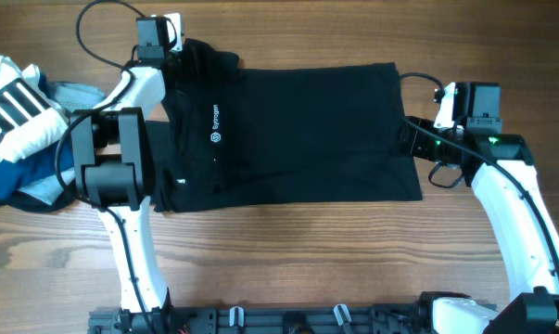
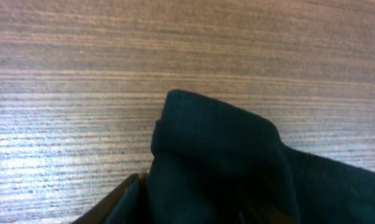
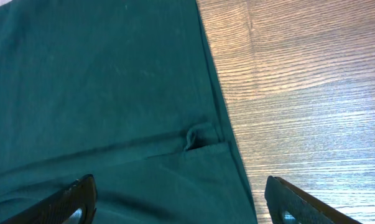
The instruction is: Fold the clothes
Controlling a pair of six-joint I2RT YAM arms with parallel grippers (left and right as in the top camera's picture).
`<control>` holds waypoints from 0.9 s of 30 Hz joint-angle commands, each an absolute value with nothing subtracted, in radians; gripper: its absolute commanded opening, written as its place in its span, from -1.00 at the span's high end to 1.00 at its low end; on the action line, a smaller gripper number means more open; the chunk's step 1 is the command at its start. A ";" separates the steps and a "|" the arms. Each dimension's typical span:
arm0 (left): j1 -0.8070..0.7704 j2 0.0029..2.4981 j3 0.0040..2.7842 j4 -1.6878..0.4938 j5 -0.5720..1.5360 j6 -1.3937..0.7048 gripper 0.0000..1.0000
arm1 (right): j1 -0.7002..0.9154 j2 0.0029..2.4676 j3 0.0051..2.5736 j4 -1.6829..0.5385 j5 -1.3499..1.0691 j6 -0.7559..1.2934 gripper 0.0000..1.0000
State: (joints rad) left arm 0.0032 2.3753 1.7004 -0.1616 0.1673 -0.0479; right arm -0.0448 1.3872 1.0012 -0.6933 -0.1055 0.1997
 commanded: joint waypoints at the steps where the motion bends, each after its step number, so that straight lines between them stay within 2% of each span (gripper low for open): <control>1: 0.010 2.411 1.710 -0.188 0.218 -0.047 0.82 | -0.048 1.384 1.004 -0.683 -0.125 0.194 -0.69; 2: 0.011 2.408 1.710 -0.189 0.243 -0.078 0.92 | -0.048 1.384 1.004 -0.675 -0.124 0.194 -0.64; 4: 0.015 2.389 1.710 -0.189 0.319 -0.135 0.92 | -0.048 1.396 1.004 -0.659 -0.102 0.192 -0.51; 8: 0.029 2.314 1.710 -0.292 0.352 -0.245 0.92 | -0.048 1.535 1.063 -0.673 -0.107 0.127 -0.49; 12: 0.031 2.287 1.710 -0.388 0.352 -0.248 0.92 | -0.049 1.823 1.443 -0.783 -0.105 0.059 -0.49; 15: 0.031 2.287 1.710 -0.416 0.351 -0.248 0.92 | -0.050 2.168 1.845 -0.781 -0.121 0.043 -0.44; 20: 0.031 2.287 1.709 -0.448 0.351 -0.248 0.92 | -0.035 2.353 1.883 -0.585 -0.132 0.136 -0.34; 26: 0.031 2.287 1.709 -0.466 0.351 -0.248 0.92 | 0.011 2.434 1.883 -0.533 -0.133 0.186 -0.34; 27: 0.031 2.287 1.709 -0.466 0.351 -0.248 0.92 | 0.019 2.448 1.883 -0.540 -0.129 0.188 -0.29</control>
